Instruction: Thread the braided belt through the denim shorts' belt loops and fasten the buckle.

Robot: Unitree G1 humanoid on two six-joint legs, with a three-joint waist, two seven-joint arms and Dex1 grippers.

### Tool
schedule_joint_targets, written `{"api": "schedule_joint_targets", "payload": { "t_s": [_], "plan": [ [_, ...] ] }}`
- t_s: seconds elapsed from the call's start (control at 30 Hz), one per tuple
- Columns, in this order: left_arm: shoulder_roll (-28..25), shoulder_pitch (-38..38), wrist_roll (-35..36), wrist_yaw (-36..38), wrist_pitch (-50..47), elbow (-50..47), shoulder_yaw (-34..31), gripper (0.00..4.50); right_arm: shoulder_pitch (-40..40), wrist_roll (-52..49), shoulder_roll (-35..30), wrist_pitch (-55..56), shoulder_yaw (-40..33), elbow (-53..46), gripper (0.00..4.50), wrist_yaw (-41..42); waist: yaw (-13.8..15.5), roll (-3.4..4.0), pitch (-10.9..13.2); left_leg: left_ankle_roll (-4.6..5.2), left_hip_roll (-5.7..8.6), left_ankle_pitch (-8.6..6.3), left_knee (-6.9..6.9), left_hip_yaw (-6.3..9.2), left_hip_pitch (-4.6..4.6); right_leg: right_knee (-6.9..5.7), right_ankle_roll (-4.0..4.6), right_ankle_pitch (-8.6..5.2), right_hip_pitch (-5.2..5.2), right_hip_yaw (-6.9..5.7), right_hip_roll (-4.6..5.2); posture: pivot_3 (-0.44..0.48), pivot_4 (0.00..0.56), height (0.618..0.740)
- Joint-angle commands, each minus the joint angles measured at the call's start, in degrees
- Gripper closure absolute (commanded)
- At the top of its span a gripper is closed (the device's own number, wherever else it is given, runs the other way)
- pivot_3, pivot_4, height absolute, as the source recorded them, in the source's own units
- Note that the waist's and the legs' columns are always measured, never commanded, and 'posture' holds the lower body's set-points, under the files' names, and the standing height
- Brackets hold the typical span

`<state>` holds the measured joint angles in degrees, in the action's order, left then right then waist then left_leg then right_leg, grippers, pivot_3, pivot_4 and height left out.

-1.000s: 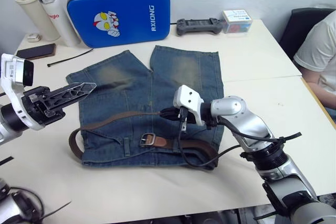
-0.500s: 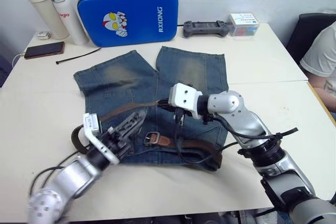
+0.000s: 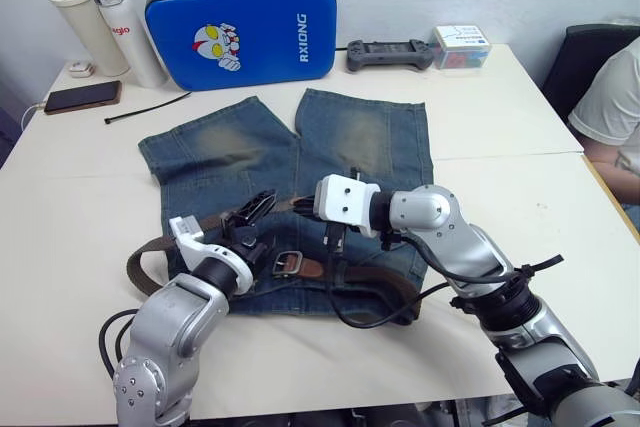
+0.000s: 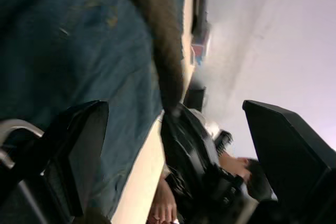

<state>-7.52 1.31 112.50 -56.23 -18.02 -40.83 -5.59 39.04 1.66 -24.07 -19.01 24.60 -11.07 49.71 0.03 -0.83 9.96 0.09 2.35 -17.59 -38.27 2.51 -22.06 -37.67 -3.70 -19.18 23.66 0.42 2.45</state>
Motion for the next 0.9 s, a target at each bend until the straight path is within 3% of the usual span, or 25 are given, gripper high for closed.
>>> {"api": "schedule_joint_targets", "payload": {
  "t_s": [0.03,0.33,0.47,0.7,0.73,0.8,0.9],
  "plan": [
    [0.9,-1.0,0.5,-0.6,1.9,-0.5,-1.9,0.01,0.7,-0.4,0.2,0.0,-1.6,-2.9,4.5,-0.2,0.0,0.0,0.0,0.0,0.0,0.0,0.0,0.0,0.0,0.01,0.0,0.0,-0.01,0.0,0.0,0.0,0.15,0.74],
    [0.3,-1.4,0.5,-0.5,3.5,0.2,-3.9,0.01,0.2,-0.3,-0.1,-0.7,-1.6,-3.9,4.5,-0.3,0.0,0.0,0.0,-0.01,0.0,0.0,0.03,0.02,0.0,0.05,0.01,0.0,-0.01,-0.01,0.0,0.0,0.15,0.74],
    [0.5,-0.2,0.5,-0.3,3.2,0.2,-4.2,1.14,-0.3,-0.6,0.4,-1.8,-1.6,-5.0,4.5,-0.8,0.0,0.01,0.0,-0.01,-0.01,0.01,0.05,0.02,0.0,0.06,0.01,0.0,-0.01,-0.01,0.0,0.0,0.15,0.74],
    [0.3,1.2,0.5,2.0,2.1,1.6,-5.7,4.19,-0.9,-0.7,0.5,-2.9,-1.9,-6.1,4.5,-1.5,0.0,0.01,0.0,-0.01,-0.01,0.0,0.09,0.05,0.0,0.15,0.01,0.0,-0.04,-0.03,0.0,0.0,0.15,0.74],
    [0.3,1.3,0.5,2.3,1.9,1.8,-5.8,4.44,-1.1,-0.7,0.7,-3.1,-2.2,-6.2,4.5,-1.9,0.0,0.01,0.0,-0.01,-0.01,0.01,0.1,0.05,0.0,0.15,0.01,0.0,-0.04,-0.03,0.0,0.0,0.15,0.74],
    [0.2,1.4,0.5,2.8,1.4,2.1,-6.3,4.44,-1.4,-1.9,1.3,-4.3,-3.2,-6.6,4.5,-2.2,0.0,0.01,0.0,-0.01,-0.01,0.01,0.1,0.05,0.0,0.16,0.01,0.0,-0.04,-0.03,0.0,0.0,0.15,0.74],
    [-0.2,1.0,0.5,3.8,0.5,3.2,-7.6,4.5,-1.5,-4.2,0.8,-6.4,-4.8,-7.7,3.38,-1.3,0.0,0.02,0.0,-0.01,-0.01,0.01,0.12,0.06,0.0,0.16,0.01,-0.01,-0.03,-0.04,0.0,0.0,0.15,0.74]
  ]
}}
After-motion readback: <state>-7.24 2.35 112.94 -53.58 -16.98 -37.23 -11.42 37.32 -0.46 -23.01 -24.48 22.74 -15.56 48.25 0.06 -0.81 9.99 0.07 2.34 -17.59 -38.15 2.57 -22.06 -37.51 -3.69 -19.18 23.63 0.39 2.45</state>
